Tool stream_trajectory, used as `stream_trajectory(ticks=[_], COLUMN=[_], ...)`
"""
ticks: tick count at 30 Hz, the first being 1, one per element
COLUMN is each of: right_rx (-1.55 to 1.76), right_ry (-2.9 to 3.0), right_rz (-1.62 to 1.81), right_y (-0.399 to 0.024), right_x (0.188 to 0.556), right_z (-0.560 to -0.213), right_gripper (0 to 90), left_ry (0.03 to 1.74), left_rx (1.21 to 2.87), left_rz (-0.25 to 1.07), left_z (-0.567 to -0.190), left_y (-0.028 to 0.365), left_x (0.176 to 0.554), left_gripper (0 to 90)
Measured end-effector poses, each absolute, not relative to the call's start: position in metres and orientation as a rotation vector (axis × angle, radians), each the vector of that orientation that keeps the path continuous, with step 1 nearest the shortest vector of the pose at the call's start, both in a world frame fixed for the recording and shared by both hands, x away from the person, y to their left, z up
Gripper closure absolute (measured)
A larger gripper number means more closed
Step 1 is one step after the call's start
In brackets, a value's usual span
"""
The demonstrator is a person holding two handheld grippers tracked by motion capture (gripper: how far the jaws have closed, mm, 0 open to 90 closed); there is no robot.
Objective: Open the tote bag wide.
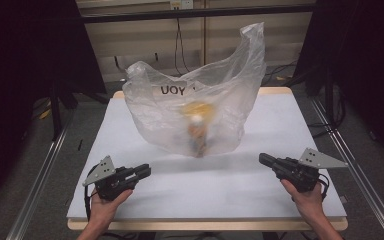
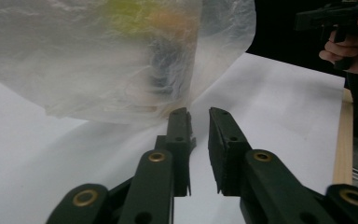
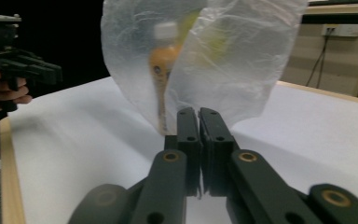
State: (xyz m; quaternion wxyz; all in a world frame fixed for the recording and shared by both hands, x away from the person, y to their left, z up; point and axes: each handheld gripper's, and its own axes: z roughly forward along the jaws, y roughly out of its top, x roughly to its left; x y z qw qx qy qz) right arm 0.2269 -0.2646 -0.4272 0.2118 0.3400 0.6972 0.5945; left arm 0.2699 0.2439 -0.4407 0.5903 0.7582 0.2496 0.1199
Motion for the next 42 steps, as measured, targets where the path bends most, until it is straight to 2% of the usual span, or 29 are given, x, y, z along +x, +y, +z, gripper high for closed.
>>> stream_trajectory(ticks=[5,13,23,42], right_rx=[0.931,0.908,0.866,0.795], right_ry=[1.984,2.038,2.065,2.044], right_rz=[1.655,1.691,1.69,1.694], right_y=[-0.257,-0.24,-0.217,-0.202], right_x=[0.228,0.236,0.262,0.289], right_z=[-0.421,-0.406,-0.386,-0.347], right_gripper=[90.0,90.0,90.0,90.0], left_ry=[0.583,0.543,0.49,0.438], left_rx=[1.794,1.777,1.771,1.765], left_rz=[0.271,0.192,0.178,0.188], left_z=[-0.434,-0.424,-0.404,-0.382], left_y=[0.241,0.237,0.223,0.196], left_x=[0.268,0.273,0.284,0.307], left_gripper=[81.4,89.9,90.0,90.0])
